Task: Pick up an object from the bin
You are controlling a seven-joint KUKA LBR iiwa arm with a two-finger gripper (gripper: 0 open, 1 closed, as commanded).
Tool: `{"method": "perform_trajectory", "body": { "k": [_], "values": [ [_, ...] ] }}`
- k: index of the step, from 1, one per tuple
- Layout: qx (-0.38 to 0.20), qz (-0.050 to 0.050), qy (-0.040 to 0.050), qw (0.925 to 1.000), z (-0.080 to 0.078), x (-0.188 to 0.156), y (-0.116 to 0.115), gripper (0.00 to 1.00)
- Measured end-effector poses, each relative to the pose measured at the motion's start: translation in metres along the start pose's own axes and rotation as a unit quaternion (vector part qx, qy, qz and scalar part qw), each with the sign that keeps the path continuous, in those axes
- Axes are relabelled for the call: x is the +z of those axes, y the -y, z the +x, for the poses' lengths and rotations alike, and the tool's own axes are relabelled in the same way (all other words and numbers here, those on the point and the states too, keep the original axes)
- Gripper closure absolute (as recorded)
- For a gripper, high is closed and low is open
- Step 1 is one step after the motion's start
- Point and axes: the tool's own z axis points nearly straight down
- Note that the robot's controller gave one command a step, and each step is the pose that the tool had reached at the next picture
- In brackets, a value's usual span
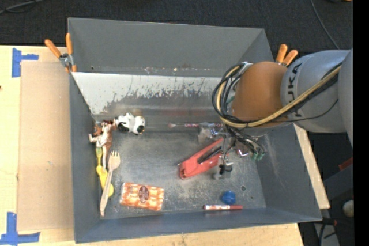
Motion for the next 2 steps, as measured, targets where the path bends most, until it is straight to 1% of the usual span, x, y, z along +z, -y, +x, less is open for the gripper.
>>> {"method": "perform_trajectory", "body": {
  "k": [1,2],
  "values": [
    [0.046,-0.003,-0.0052,0.9989,0.0023,0.0015,-0.009,1.0],
    [0.046,-0.003,-0.0052,0.9989,0.0022,0.0014,-0.0091,1.0]
  ]
}}
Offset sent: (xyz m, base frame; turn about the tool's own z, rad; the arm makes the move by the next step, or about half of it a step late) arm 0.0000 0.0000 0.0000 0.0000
